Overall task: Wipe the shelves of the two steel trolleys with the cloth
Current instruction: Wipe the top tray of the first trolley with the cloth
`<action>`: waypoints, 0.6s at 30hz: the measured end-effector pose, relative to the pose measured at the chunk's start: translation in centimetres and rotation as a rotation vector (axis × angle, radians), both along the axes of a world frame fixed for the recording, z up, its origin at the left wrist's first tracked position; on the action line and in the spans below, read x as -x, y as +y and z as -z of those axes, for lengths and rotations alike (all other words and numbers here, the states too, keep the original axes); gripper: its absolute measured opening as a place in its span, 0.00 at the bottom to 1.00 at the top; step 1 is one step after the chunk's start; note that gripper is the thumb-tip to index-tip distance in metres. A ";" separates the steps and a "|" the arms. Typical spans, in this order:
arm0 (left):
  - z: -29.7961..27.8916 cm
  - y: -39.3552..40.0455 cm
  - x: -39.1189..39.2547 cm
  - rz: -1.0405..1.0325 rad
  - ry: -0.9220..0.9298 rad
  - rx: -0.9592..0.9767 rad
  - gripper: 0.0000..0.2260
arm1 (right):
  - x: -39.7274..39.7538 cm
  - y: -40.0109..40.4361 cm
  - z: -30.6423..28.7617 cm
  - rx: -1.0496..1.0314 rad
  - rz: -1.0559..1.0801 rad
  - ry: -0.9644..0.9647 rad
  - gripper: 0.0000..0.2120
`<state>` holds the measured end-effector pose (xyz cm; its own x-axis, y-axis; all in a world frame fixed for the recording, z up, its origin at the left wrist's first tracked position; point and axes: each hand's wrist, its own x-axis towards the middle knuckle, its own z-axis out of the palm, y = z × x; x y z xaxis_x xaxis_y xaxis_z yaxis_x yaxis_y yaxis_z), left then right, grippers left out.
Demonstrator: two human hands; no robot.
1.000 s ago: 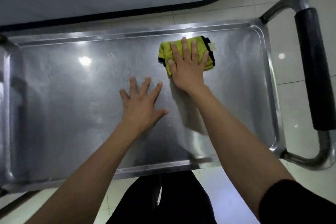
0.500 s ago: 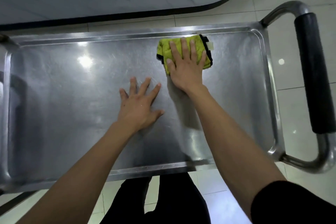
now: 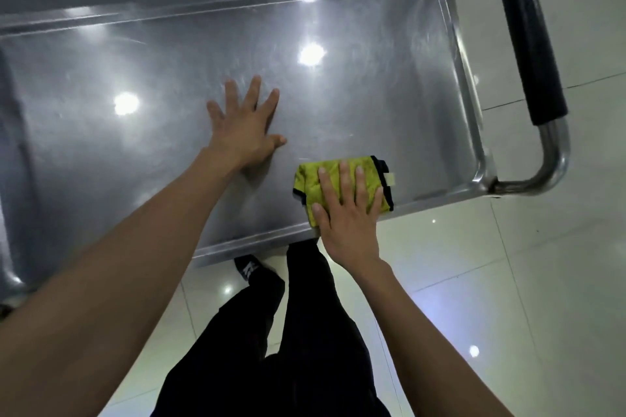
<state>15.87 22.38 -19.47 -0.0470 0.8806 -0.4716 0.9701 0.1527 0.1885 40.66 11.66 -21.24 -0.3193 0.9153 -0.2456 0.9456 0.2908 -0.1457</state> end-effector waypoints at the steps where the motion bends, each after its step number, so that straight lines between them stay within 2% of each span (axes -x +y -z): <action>1: -0.1 -0.2 0.1 -0.005 -0.011 -0.006 0.39 | -0.1 -0.9 -0.1 -0.002 0.002 -0.010 0.28; 8: 0.1 -2.8 -0.2 -0.142 -0.037 -0.080 0.40 | 0.3 -2.1 -0.6 0.062 0.037 -0.019 0.27; 15: 0.8 -3.3 2.6 -0.088 0.043 -0.206 0.33 | 1.8 0.2 -0.2 0.027 0.038 -0.010 0.27; 18: 1.0 -3.7 4.0 -0.119 0.066 -0.191 0.32 | 3.6 2.9 0.1 0.015 0.003 -0.004 0.27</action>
